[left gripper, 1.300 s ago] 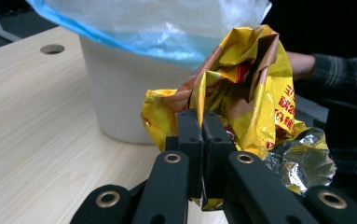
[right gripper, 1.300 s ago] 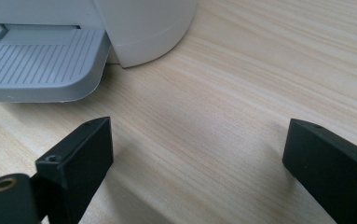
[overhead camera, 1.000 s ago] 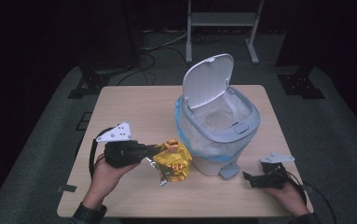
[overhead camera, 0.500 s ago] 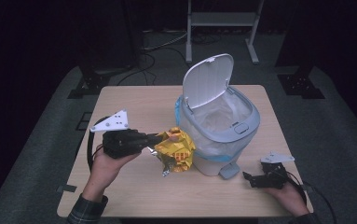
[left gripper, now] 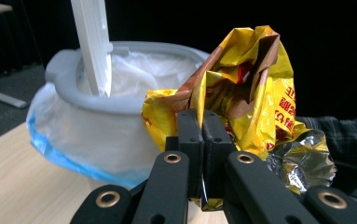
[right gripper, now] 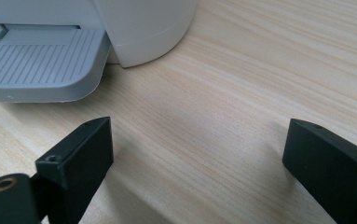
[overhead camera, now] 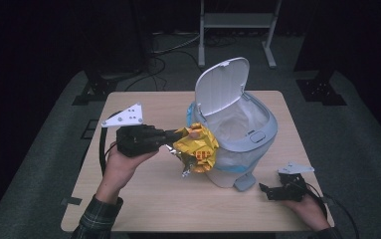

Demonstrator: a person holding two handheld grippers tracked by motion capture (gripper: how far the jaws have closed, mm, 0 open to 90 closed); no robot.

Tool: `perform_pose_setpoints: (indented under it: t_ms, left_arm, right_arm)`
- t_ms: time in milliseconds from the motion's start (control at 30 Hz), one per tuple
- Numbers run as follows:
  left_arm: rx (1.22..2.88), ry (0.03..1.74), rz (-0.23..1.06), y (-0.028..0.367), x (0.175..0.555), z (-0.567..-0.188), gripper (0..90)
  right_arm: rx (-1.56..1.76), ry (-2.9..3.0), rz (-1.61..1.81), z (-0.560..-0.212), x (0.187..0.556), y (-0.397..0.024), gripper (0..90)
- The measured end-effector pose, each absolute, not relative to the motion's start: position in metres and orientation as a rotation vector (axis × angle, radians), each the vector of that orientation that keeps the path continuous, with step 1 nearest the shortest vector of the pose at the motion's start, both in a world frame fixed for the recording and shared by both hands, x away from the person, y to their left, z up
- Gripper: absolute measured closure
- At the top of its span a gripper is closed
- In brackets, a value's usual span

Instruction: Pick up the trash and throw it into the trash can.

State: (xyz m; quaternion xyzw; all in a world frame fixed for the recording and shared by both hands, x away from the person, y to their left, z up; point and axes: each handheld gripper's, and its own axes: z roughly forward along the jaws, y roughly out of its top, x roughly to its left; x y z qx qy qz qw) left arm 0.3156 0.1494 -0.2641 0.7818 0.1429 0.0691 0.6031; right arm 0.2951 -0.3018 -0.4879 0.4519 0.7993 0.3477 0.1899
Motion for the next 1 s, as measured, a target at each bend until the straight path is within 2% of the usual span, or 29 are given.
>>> perform_pose_setpoints:
  t_ms: [400, 1000]
  left_arm:
    - [1.757, 0.328, 0.175, 0.136, 0.327, -0.250, 89.0]
    - [1.701, 0.331, 0.224, 0.089, 0.349, -0.238, 88.8]
  right_arm:
    - [1.270, 2.247, 0.977, -0.488, 0.295, -0.302, 7.4]
    - [1.272, 2.247, 0.978, -0.488, 0.295, -0.302, 7.4]
